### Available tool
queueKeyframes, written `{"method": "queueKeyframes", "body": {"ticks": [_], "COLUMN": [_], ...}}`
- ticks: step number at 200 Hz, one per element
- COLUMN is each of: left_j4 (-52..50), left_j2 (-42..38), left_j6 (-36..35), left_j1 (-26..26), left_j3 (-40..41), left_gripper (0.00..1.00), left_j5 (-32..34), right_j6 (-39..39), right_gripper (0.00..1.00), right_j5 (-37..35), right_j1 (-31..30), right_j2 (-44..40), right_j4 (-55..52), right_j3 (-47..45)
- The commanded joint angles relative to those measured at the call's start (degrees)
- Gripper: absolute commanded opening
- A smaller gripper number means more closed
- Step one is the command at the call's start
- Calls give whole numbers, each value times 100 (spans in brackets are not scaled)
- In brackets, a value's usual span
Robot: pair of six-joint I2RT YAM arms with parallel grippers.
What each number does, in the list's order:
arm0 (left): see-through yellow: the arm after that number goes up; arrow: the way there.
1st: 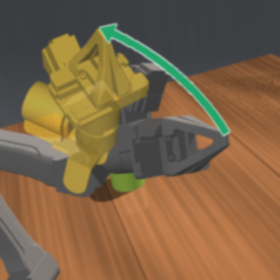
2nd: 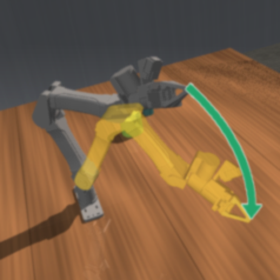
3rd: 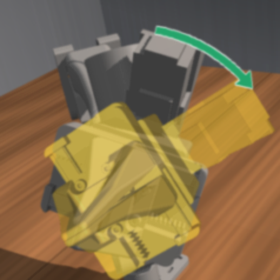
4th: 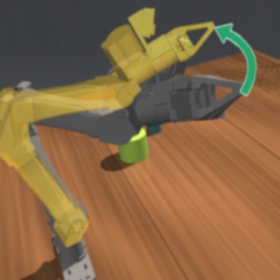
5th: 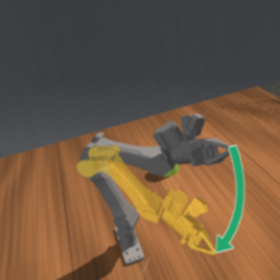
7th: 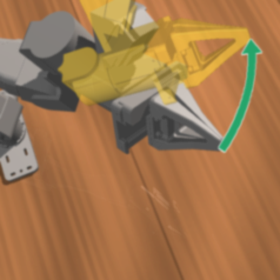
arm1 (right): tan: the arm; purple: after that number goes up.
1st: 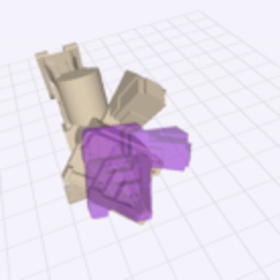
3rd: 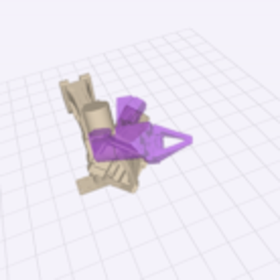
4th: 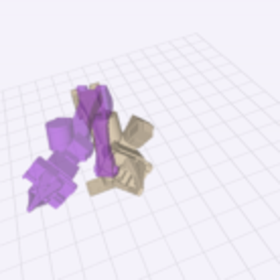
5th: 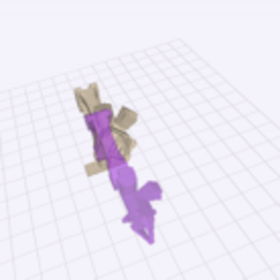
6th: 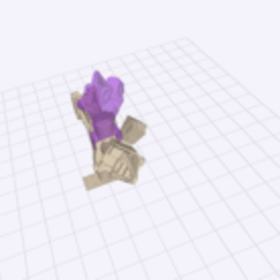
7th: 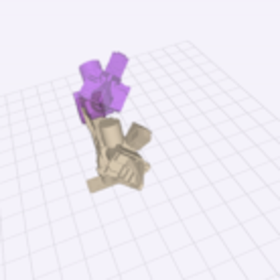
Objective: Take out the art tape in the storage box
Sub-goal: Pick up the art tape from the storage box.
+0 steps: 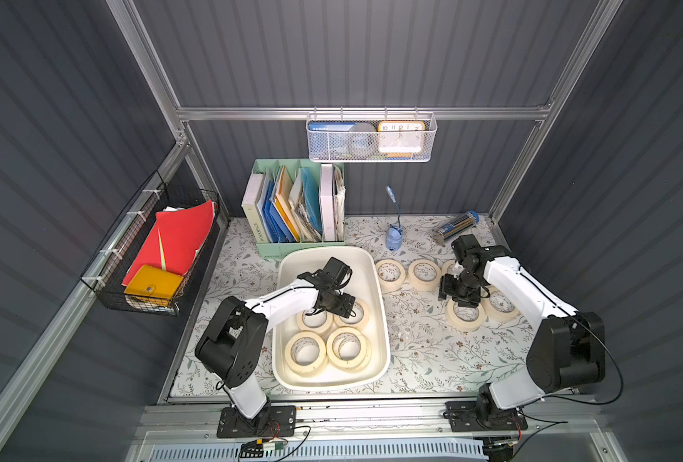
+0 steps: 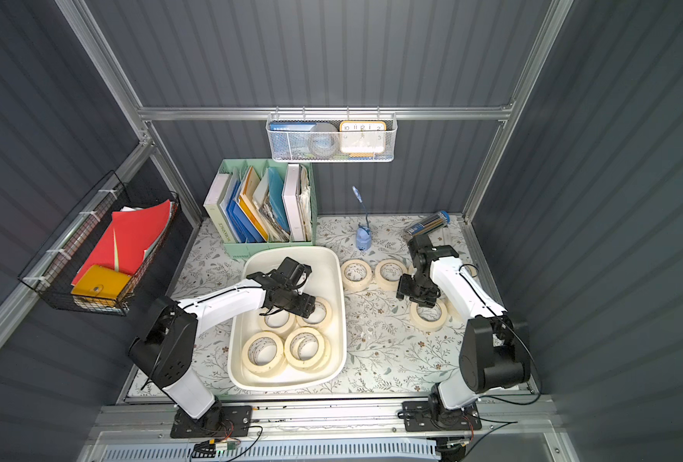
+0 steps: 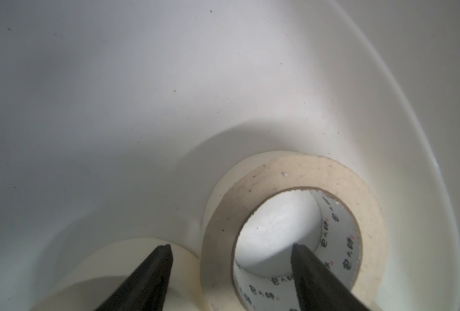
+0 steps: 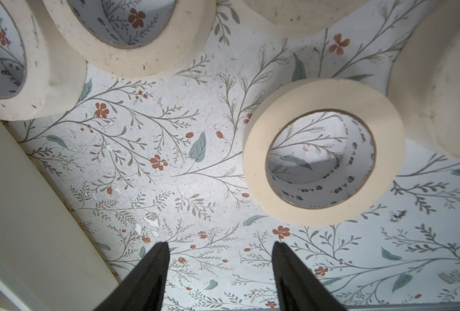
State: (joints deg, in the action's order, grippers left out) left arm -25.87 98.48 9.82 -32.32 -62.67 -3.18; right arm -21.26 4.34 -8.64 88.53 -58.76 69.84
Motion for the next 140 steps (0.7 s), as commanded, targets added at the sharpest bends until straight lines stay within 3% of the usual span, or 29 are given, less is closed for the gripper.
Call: {"method": "queueKeyframes", "body": {"ticks": [1, 79, 140], "left_j4": [-308, -223, -873], "left_j2": [246, 473, 40], "left_j6": [-154, -174, -11], "left_j1": [15, 16, 15], "left_j3": [-50, -246, -916], "left_gripper": [68, 24, 19], "left_j5": [-168, -128, 412], "right_j6": [-170, -391, -503], "right_gripper": [67, 66, 66], "right_j5": [107, 120, 123], "right_j1": [-212, -974, -2130], "right_j2": [-147, -374, 375], "right_j4": [-194, -318, -263], "right_j3": [61, 277, 1794]}}
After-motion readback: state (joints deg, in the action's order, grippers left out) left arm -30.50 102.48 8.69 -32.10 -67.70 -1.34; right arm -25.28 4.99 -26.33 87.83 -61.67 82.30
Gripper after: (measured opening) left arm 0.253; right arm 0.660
